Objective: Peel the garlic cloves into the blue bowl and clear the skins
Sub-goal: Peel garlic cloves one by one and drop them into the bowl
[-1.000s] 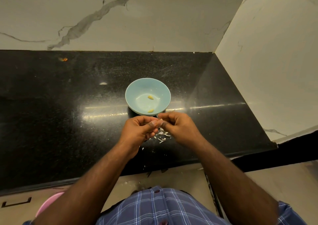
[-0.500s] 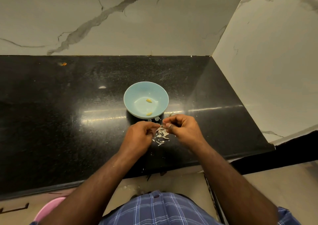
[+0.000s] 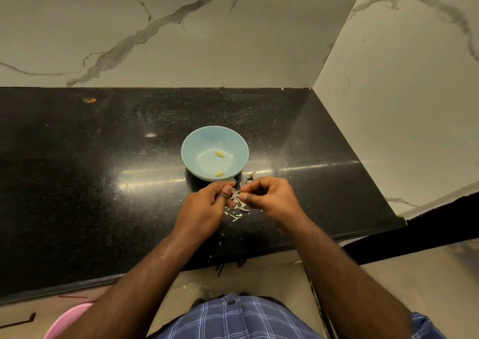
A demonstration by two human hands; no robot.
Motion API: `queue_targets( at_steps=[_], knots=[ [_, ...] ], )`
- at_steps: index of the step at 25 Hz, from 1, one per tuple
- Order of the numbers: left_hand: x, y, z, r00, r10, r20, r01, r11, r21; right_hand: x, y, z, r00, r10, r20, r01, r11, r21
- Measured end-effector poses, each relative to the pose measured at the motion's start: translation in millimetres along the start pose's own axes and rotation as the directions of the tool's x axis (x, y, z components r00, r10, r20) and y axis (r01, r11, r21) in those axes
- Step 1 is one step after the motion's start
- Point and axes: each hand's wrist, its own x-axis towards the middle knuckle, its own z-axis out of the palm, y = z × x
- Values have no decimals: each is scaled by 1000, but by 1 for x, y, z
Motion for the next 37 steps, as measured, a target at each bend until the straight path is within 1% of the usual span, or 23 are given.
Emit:
queue_targets(
  at_steps=[2, 4, 6, 9, 11, 13, 16, 17, 19, 21, 22, 24, 27, 29, 32, 33, 35, 37],
  knots=[
    [-3, 3, -3, 999, 25, 33, -25, 1000, 0, -2, -2, 0, 1000, 15, -7, -15, 999, 51],
    [-6, 6, -2, 995, 53, 79, -44, 992, -120, -4, -5, 1, 999, 25, -31, -21, 992, 121],
    [-8, 10, -1, 993, 43, 113, -14, 970, -241, -7, -9, 4, 998, 51, -37, -43, 979, 202],
    [-9, 14, 3, 994, 23, 107, 13, 946, -323, -9, -10, 8, 991, 136, 12, -133, 946, 295],
    [-10, 17, 3, 996, -13, 88, 48, 912, -408, -10, -9, 8, 987, 156, 22, -157, 952, 263],
    [-12, 18, 2, 994, -65, 87, 98, 882, -461, -11, -10, 7, 990, 136, 26, -139, 968, 208],
    [-12, 14, 1, 989, -99, 108, 142, 840, -523, -10, -10, 2, 994, 105, 29, -109, 964, 243],
    [-11, 13, 1, 988, -109, 110, 152, 821, -551, -10, -10, 0, 995, 89, 32, -94, 965, 244],
    [-10, 12, 1, 986, -123, 117, 168, 791, -589, -9, -11, -3, 999, 1, 39, -8, 987, 163],
    [-9, 13, 2, 984, -119, 132, 175, 788, -590, -10, -12, -4, 994, -81, 69, 76, 995, 70],
    [-9, 13, 2, 983, -119, 142, 180, 794, -581, -9, -12, -4, 992, -99, 73, 96, 995, 42],
    [-9, 13, 3, 980, -120, 160, 191, 803, -564, -7, -10, -4, 994, -93, 49, 93, 996, 1],
    [-7, 12, 3, 977, -133, 165, 204, 802, -561, -2, -10, -6, 999, -47, 15, 47, 999, 5],
    [-5, 12, 2, 976, -149, 157, 213, 799, -563, 0, -10, -7, 997, -70, 42, 71, 997, -18],
    [-3, 12, 1, 978, -134, 161, 201, 819, -538, 2, -10, -6, 988, -113, 103, 124, 987, -105],
    [-2, 11, 1, 978, -127, 166, 197, 825, -530, 4, -10, -4, 991, -101, 90, 110, 989, -100],
    [0, 9, 1, 977, -129, 168, 199, 827, -525, 6, -8, -4, 998, -44, 47, 45, 999, -21],
    [2, 7, 1, 978, -135, 160, 200, 833, -515, 8, -7, -7, 998, -16, 53, 14, 1000, 28]
  ],
)
